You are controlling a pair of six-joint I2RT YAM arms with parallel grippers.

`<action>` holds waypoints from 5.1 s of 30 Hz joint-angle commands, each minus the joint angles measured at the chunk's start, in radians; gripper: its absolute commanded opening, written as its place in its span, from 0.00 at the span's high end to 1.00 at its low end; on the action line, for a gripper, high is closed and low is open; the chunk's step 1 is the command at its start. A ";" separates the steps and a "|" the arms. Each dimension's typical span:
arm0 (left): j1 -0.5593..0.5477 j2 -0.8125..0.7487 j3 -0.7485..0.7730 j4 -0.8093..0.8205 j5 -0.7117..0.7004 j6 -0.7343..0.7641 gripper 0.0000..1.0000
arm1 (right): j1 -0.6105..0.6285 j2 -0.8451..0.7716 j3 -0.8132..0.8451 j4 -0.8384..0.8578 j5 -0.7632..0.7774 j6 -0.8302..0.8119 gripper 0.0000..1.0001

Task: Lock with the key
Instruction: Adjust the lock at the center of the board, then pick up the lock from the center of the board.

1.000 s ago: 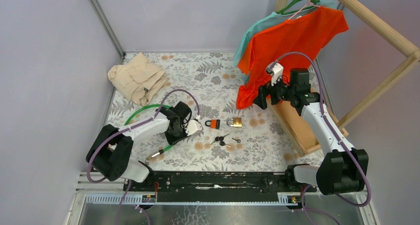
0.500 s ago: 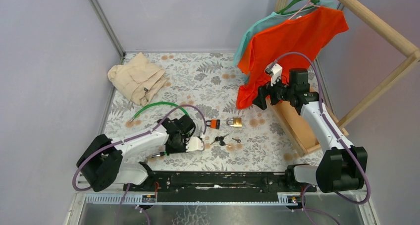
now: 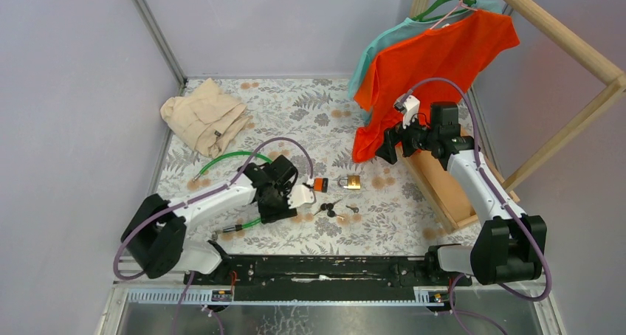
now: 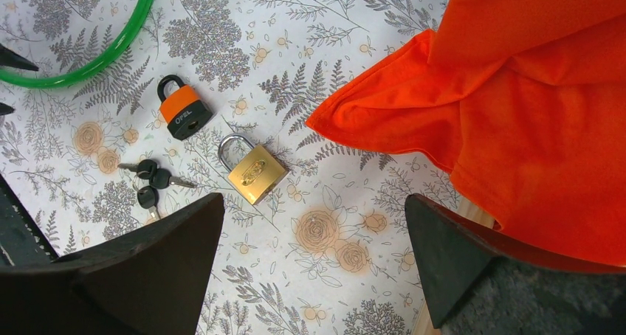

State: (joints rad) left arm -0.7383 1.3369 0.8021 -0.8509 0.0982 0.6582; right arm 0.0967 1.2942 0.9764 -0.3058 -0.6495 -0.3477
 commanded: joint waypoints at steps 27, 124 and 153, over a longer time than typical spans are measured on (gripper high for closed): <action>0.028 0.137 0.007 0.008 0.015 0.020 0.88 | -0.006 0.049 0.007 0.001 -0.055 -0.009 0.01; 0.998 -0.141 -0.017 0.024 0.310 0.120 0.15 | 0.698 1.030 0.936 -0.110 0.379 0.265 0.19; 1.113 0.170 0.094 0.006 0.310 -0.140 0.32 | 0.682 1.066 1.045 -0.128 0.748 0.256 1.00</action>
State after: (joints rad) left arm 0.4122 1.4921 0.8471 -0.8677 0.3492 0.5900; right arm 0.7975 2.4096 1.9831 -0.4103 0.0116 -0.1314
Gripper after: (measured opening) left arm 0.678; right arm 0.033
